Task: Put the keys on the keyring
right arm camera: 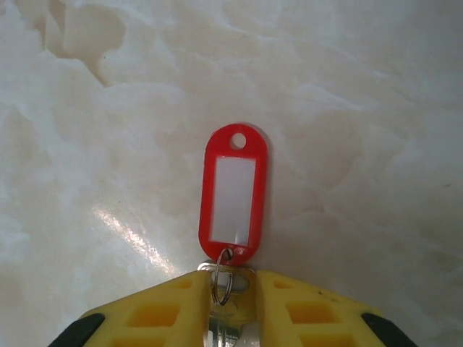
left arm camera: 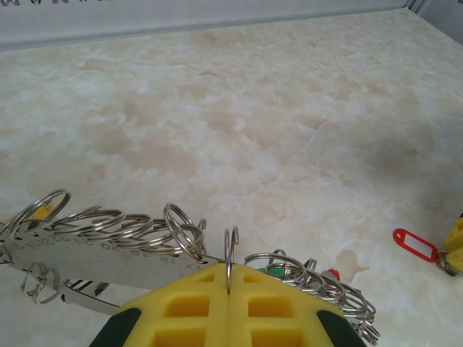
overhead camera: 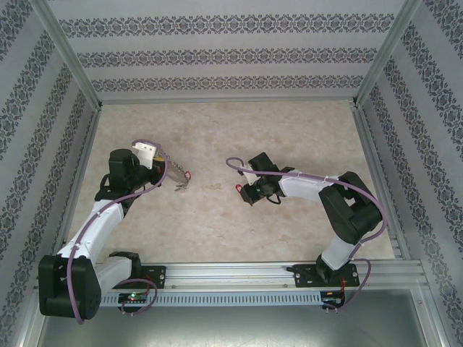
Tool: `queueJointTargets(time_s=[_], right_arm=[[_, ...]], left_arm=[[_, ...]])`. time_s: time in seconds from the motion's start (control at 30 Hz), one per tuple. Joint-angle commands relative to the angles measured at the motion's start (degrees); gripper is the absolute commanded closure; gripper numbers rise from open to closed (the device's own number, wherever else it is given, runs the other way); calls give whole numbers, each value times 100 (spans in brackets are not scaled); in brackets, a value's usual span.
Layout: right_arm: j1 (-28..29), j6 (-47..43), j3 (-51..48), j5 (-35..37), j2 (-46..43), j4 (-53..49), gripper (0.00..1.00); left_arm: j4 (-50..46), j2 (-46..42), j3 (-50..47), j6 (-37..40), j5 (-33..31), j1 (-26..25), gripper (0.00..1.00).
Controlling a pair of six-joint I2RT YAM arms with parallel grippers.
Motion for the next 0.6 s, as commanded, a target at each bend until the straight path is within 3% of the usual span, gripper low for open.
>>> queueJointTargets(time_s=[0.0, 0.43, 0.57], right_arm=[[12, -79, -9, 83, 46, 79, 79], [89, -327, -98, 12, 47, 197, 100], [31, -479, -458, -633, -502, 820, 100]], left_arm=[[99, -92, 215, 121, 169, -76, 100], [55, -114, 249, 220, 295, -98, 100], [-236, -55, 462, 645, 680, -253, 100]])
